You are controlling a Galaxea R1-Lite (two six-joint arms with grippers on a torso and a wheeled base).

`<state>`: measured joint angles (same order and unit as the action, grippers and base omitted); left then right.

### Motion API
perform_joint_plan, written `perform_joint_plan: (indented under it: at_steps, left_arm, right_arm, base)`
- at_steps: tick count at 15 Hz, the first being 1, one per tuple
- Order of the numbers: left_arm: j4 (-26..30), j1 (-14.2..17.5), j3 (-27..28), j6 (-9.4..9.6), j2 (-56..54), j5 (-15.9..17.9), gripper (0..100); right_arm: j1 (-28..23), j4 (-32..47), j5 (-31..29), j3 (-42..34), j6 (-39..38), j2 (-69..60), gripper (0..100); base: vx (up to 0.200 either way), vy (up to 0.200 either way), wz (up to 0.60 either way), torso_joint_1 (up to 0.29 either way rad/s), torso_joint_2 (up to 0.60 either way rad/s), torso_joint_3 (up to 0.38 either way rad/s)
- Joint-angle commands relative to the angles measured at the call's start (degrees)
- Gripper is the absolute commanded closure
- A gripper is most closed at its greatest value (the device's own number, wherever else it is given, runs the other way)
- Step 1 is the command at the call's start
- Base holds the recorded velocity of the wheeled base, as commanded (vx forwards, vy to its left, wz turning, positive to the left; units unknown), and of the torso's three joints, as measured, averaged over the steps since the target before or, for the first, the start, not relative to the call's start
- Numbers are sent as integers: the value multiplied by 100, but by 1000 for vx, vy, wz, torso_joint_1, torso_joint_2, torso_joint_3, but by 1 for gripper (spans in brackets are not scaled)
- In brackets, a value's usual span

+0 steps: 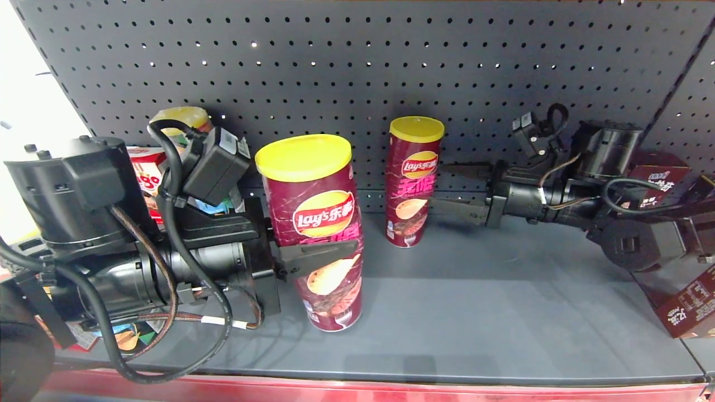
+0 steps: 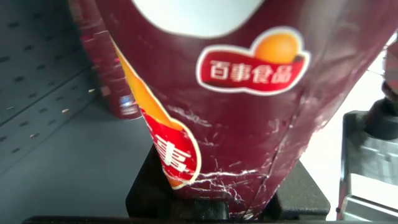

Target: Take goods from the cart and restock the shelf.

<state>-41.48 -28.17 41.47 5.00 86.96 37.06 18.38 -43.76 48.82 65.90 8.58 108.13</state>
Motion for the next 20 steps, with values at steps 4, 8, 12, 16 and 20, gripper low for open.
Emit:
perform_joint_plan:
  at_steps: [4, 8, 12, 16, 20]
  left_arm:
    - [-9, 207, -8, 1, 14, 21, 100]
    - [0, 207, -25, 1, 23, 21, 100]
    - [0, 216, -78, 1, 23, 12, 100]
    - [0, 216, -78, 1, 23, 12, 100]
    - [-9, 330, -87, 10, 23, 12, 100]
  right_arm:
    - [192, -9, 31, 371, 3, 578, 0]
    - [341, -18, 31, 529, 3, 832, 0]
    - [403, -141, 57, 696, 3, 1087, 0]
    - [438, -150, 48, 1127, -23, 1386, 0]
    - [482, -229, 110, 1267, -94, 1492, 100]
  base:
    - [0, 0, 0, 0, 0, 0]
    - [0, 0, 0, 0, 0, 0]
    - [0, 0, 0, 0, 0, 0]
    - [0, 0, 0, 0, 0, 0]
    - [0, 0, 0, 0, 0, 0]
